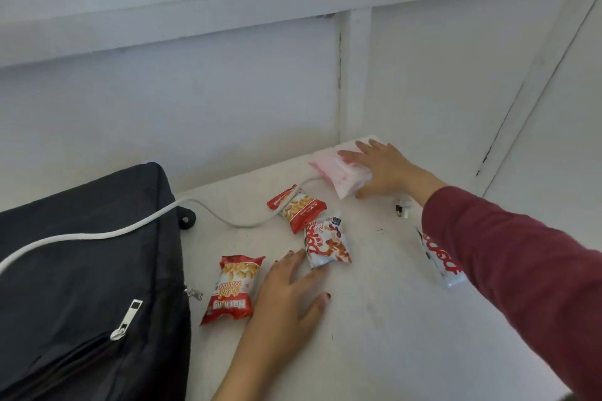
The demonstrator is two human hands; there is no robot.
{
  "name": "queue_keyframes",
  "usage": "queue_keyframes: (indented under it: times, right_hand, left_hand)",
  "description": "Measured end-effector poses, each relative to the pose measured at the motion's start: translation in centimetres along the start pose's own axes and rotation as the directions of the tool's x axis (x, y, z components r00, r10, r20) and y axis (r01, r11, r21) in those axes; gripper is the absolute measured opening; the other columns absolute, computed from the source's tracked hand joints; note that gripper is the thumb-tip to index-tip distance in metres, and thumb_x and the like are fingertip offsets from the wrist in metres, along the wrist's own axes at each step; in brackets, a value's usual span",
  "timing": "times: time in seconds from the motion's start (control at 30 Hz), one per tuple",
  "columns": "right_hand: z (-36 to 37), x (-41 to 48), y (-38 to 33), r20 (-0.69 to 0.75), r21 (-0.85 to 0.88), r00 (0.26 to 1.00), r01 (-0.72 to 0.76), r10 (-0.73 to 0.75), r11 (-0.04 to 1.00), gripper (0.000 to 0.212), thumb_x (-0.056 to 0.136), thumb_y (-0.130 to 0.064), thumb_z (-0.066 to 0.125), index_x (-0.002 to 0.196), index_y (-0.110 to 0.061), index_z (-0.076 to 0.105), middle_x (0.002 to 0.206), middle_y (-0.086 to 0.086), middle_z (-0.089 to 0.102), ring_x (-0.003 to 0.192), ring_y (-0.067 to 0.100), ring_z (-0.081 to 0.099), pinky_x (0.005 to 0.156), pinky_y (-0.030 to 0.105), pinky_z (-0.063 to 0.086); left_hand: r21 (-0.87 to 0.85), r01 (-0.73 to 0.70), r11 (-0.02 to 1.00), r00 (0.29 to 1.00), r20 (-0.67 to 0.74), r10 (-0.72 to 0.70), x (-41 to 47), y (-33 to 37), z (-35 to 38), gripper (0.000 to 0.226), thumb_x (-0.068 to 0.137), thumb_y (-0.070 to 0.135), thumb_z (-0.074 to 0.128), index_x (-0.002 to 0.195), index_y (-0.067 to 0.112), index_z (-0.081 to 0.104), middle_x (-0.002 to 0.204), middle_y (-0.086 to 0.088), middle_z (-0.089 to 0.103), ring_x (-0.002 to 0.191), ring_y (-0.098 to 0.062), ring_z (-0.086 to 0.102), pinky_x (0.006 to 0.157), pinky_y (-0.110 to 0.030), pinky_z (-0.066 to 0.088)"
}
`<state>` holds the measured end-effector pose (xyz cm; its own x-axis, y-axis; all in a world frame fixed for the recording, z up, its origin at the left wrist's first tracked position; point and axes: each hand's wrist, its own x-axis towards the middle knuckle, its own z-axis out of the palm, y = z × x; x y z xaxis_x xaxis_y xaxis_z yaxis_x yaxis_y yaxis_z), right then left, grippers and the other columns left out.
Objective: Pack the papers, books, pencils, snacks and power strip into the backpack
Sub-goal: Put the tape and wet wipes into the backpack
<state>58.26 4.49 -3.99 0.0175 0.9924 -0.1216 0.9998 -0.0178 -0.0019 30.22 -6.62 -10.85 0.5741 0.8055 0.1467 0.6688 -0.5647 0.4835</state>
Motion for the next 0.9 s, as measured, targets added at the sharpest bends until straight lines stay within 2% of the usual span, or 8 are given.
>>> queue_keyframes:
  times: [0.13, 0.23, 0.3, 0.43, 0.53, 0.67, 0.77, 0.9]
  right_hand:
    - [-0.6, 1.8, 1.0, 0.116, 0.008, 0.993, 0.010, -0.010, 1.000, 0.103, 0.072, -0.042, 0.072, 0.148, -0.039, 0.003, 0.159, 0.003, 0.002, 0.145, 0.024, 0.000, 0.115, 0.050, 0.002]
    - [-0.5, 2.5, 1.1, 0.088, 0.008, 0.995, 0.037, -0.037, 0.999, 0.099, 0.068, -0.038, 0.073, 0.147, -0.037, 0.013, 0.155, 0.002, 0.020, 0.141, 0.023, 0.020, 0.114, 0.047, 0.014]
    - [-0.4, 2.8, 1.1, 0.028, -0.018, 0.999, 0.043, -0.042, 0.999, 0.097, 0.064, -0.045, 0.073, 0.145, -0.039, 0.019, 0.149, 0.001, 0.033, 0.134, 0.023, 0.032, 0.110, 0.042, 0.023]
    - [-0.6, 2.4, 1.5, -0.038, -0.083, 0.999, 0.019, -0.022, 0.996, 0.097, 0.061, -0.066, 0.069, 0.143, -0.040, 0.025, 0.138, 0.004, 0.041, 0.125, 0.024, 0.037, 0.102, 0.033, 0.027]
    - [-0.6, 1.8, 1.5, -0.016, -0.016, 0.999, 0.040, -0.040, 0.999, 0.093, 0.062, -0.062, 0.072, 0.140, -0.035, 0.031, 0.138, 0.003, 0.041, 0.129, 0.025, 0.034, 0.108, 0.038, 0.019]
    - [-0.8, 0.5, 1.1, -0.015, 0.195, 1.000, 0.005, -0.002, 0.981, 0.077, 0.061, -0.045, 0.078, 0.127, -0.031, 0.041, 0.121, 0.000, 0.056, 0.119, 0.025, 0.047, 0.112, 0.052, -0.003]
    - [-0.8, -0.6, 0.5, -0.077, 0.188, 0.997, 0.012, 0.003, 0.982, 0.071, 0.058, -0.049, 0.077, 0.118, -0.033, 0.044, 0.104, -0.001, 0.061, 0.109, 0.024, 0.052, 0.111, 0.056, -0.006]
    - [-1.1, -2.9, -1.3, -0.182, 0.267, 0.983, 0.051, -0.002, 0.962, 0.072, 0.048, -0.058, 0.068, 0.113, -0.035, 0.046, 0.095, -0.006, 0.059, 0.102, 0.021, 0.053, 0.110, 0.061, -0.006]
  left_hand:
    - [0.081, -0.018, 0.997, 0.999, 0.049, 0.014, 0.0, -0.1, 0.0, 0.044, 0.093, 0.051, 0.039, 0.134, 0.058, 0.025, 0.143, 0.027, 0.001, 0.131, 0.006, -0.003, 0.095, -0.006, -0.018]
    - [0.077, -0.014, 0.997, 0.999, 0.046, 0.010, 0.1, -0.2, 0.1, 0.041, 0.092, 0.053, 0.039, 0.129, 0.061, 0.026, 0.152, 0.019, 0.004, 0.140, -0.001, 0.000, 0.101, -0.009, -0.014]
    - [0.095, -0.009, 0.995, 0.999, 0.052, 0.004, 0.1, -0.3, 0.2, 0.040, 0.089, 0.060, 0.032, 0.129, 0.061, 0.027, 0.154, 0.016, 0.008, 0.142, -0.005, 0.003, 0.105, -0.013, -0.009]
    - [0.095, -0.007, 0.995, 0.999, 0.033, 0.004, 0.0, -0.2, 0.1, 0.053, 0.082, 0.065, 0.020, 0.132, 0.055, 0.034, 0.154, 0.014, 0.013, 0.141, -0.005, 0.007, 0.104, -0.013, -0.008]
    - [0.065, 0.007, 0.998, 1.000, 0.019, -0.009, -0.1, 0.1, -0.1, 0.046, 0.087, 0.062, 0.030, 0.133, 0.055, 0.034, 0.149, 0.022, 0.009, 0.134, 0.004, 0.003, 0.104, -0.013, -0.006]
    - [0.040, 0.002, 0.999, 1.000, -0.013, -0.002, -0.4, 0.6, -0.3, 0.061, 0.078, 0.065, 0.018, 0.132, 0.050, 0.041, 0.142, 0.025, 0.013, 0.130, 0.007, 0.004, 0.098, -0.005, -0.008]
    - [-0.002, 0.001, 1.000, 0.999, -0.037, -0.001, -1.0, 0.8, -0.2, 0.045, 0.087, 0.056, 0.034, 0.129, 0.046, 0.047, 0.147, 0.015, 0.025, 0.130, 0.005, 0.011, 0.102, -0.009, 0.000]
    - [-0.044, 0.003, 0.999, 0.999, -0.033, -0.004, -2.7, 1.2, -0.4, 0.037, 0.093, 0.039, 0.048, 0.129, 0.048, 0.046, 0.138, 0.029, 0.020, 0.128, 0.014, 0.010, 0.098, 0.001, -0.001]
